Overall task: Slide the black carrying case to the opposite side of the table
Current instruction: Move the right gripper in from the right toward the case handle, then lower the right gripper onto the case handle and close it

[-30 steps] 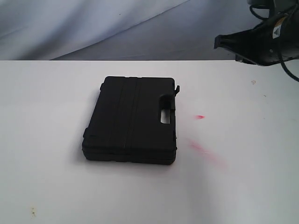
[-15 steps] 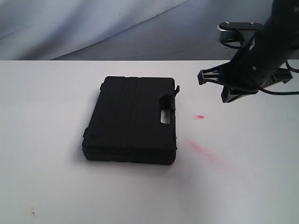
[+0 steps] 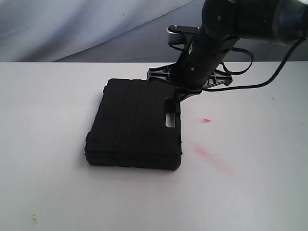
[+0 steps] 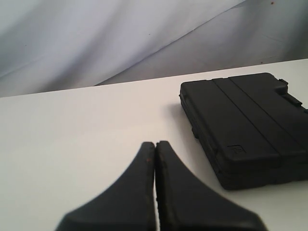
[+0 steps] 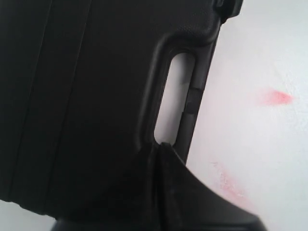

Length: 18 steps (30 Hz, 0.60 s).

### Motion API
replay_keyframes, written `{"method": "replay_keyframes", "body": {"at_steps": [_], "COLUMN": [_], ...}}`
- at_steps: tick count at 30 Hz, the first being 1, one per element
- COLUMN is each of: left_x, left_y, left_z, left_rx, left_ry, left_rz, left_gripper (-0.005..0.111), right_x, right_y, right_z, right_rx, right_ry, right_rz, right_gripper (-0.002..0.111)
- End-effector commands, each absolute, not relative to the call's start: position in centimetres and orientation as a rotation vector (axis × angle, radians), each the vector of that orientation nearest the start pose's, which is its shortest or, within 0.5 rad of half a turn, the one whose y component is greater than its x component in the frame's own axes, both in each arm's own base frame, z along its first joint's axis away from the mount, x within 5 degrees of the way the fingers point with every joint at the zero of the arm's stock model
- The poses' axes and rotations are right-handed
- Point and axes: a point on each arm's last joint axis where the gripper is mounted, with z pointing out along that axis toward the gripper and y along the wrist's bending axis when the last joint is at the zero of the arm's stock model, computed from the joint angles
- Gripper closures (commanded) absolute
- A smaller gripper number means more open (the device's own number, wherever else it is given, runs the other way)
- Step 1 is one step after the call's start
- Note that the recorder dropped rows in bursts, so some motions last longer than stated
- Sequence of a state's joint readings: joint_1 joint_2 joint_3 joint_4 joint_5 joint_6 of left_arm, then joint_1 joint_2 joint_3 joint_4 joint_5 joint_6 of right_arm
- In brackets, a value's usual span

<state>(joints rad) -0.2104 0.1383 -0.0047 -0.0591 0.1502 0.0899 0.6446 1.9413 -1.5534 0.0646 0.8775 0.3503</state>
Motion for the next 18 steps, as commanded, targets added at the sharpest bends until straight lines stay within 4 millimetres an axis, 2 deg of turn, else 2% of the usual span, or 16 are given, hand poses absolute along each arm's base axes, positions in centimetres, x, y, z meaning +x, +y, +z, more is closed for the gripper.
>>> {"method": "replay_keyframes", "body": {"at_steps": [1,3,6,7,10,18], "left_x": [6.4,6.4,6.4,6.4,6.4,6.4], "left_y": [-1.4,-1.4,-1.4,-1.4,-1.4,-1.4], "left_z": [19.2,19.2,19.2,19.2,19.2,19.2], "left_rx": [0.214,0.214,0.214,0.214,0.214,0.214], "left_ry": [1.743,1.743,1.743,1.743,1.743,1.743], "left_rz": [-0.137,-0.137,-0.137,-0.137,-0.137,-0.137], "left_gripper": [0.107,0.107,0.107,0.107,0.107,0.107], "right_x": [34.0,34.3,34.8,34.8,35.1,35.1], "right_y": [26.4,26.5,26.4,26.4,26.2,26.3], "right_z": [22.2,21.1,20.1,19.7,18.9,16.6], "right_rx": [-0.299,-0.268,-0.244,-0.245,-0.227,-0.197], "right_ry": [2.762,2.772,2.769,2.767,2.774,2.835], "right_rz": [0.360,0.345,0.282,0.249,0.167,0.111], "right_gripper": [0.106,0.094,0.065,0.061,0.059,0.060]}}
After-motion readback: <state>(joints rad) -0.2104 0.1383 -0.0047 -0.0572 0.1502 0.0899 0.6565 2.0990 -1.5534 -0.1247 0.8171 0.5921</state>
